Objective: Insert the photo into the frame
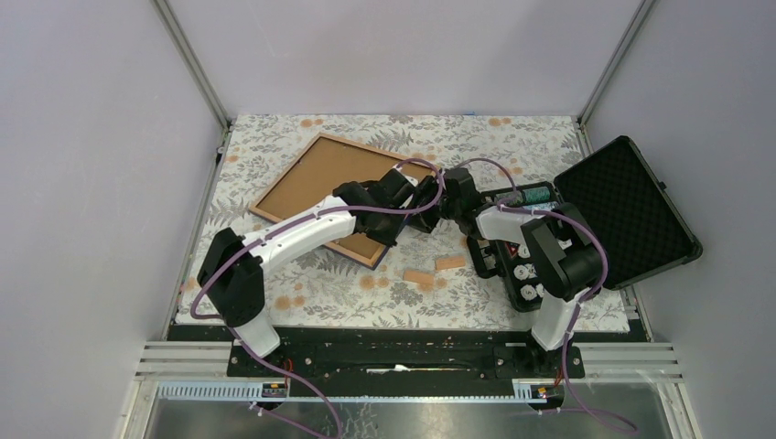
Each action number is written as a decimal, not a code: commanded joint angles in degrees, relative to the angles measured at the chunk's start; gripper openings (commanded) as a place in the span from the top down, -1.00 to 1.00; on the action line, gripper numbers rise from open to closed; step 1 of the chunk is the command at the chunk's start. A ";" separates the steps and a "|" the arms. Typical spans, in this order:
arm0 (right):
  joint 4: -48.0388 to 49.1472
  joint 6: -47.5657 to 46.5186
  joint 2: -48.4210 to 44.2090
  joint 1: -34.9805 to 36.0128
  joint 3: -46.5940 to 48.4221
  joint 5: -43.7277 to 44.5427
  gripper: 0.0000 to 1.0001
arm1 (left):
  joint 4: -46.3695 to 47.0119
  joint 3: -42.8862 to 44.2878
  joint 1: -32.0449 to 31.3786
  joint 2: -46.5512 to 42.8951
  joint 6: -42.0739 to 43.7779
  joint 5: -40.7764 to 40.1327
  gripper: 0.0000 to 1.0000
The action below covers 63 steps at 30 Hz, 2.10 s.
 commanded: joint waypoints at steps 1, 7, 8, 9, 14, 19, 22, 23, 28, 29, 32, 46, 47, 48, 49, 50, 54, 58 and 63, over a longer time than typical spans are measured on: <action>6.04 3.55 -1.92 0.12 0.31 5.21 -0.29 | 1.33 0.57 -0.84 -4.78 -0.16 0.38 1.00; 8.41 4.91 -2.01 0.18 -0.33 7.88 -0.02 | 2.46 -0.99 -1.65 -6.61 -0.84 0.82 1.00; 9.63 5.48 -1.90 0.16 -0.75 8.02 0.10 | 2.66 -1.38 -1.77 -6.97 -1.00 0.84 1.00; 11.14 5.99 -1.86 0.15 -1.28 8.44 0.25 | 2.79 -1.56 -1.81 -7.32 -1.18 0.90 1.00; 14.99 4.48 -3.79 0.16 -2.26 10.51 0.86 | 3.78 -3.15 -1.91 -10.29 -3.87 2.09 0.61; 10.45 -3.27 -6.41 0.07 -0.06 10.96 1.00 | 6.62 -6.06 -2.12 -17.04 -6.48 4.98 -0.21; 9.73 -10.16 -8.03 -0.02 1.45 10.01 1.00 | 6.72 -5.83 -2.10 -20.90 -6.67 6.26 -0.38; 9.48 -13.16 -9.23 -0.04 1.78 10.13 1.00 | 6.43 -5.28 -2.10 -22.00 -6.54 6.36 -0.40; 2.36 -32.03 -12.80 0.00 6.85 10.80 1.00 | 3.49 -1.87 -2.08 -28.87 -6.60 6.37 -0.46; 0.49 -35.36 -13.18 0.07 8.28 10.84 1.00 | 3.34 -1.51 -2.11 -30.22 -6.46 6.37 -0.47; -2.39 -43.74 -13.82 0.02 11.48 10.42 1.00 | 3.28 -0.43 -2.08 -34.36 -5.65 6.37 -0.50; 13.78 -75.92 -16.84 5.78 5.42 2.44 1.00 | -3.82 10.63 -2.13 -48.76 -4.95 -1.75 -0.61; 14.83 -79.49 -16.80 6.56 4.56 2.67 1.00 | -3.88 11.05 -2.11 -49.70 -5.20 -2.13 -0.62; 15.25 -82.33 -16.80 7.65 4.04 3.40 1.00 | -3.91 11.30 -2.12 -50.48 -5.38 -2.54 -0.64; 15.50 -85.00 -16.72 8.84 3.69 4.15 1.00 | -3.94 11.39 -2.12 -51.23 -5.64 -3.14 -0.64; 15.87 -87.35 -16.71 10.03 3.06 4.83 1.00 | -3.89 11.51 -2.08 -51.97 -5.97 -3.86 -0.65; 17.32 -95.86 -16.42 15.47 0.29 13.31 1.00 | -3.77 11.62 -2.09 -54.27 -7.00 -7.14 -0.66; 18.65 -101.41 -15.60 21.75 -1.54 23.49 1.00 | -3.24 12.28 -2.07 -55.21 -7.38 -9.29 -0.67; 21.94 -105.98 -12.75 29.61 -1.70 36.85 1.00 | -2.73 11.04 -2.08 -56.14 -8.79 -10.94 -0.67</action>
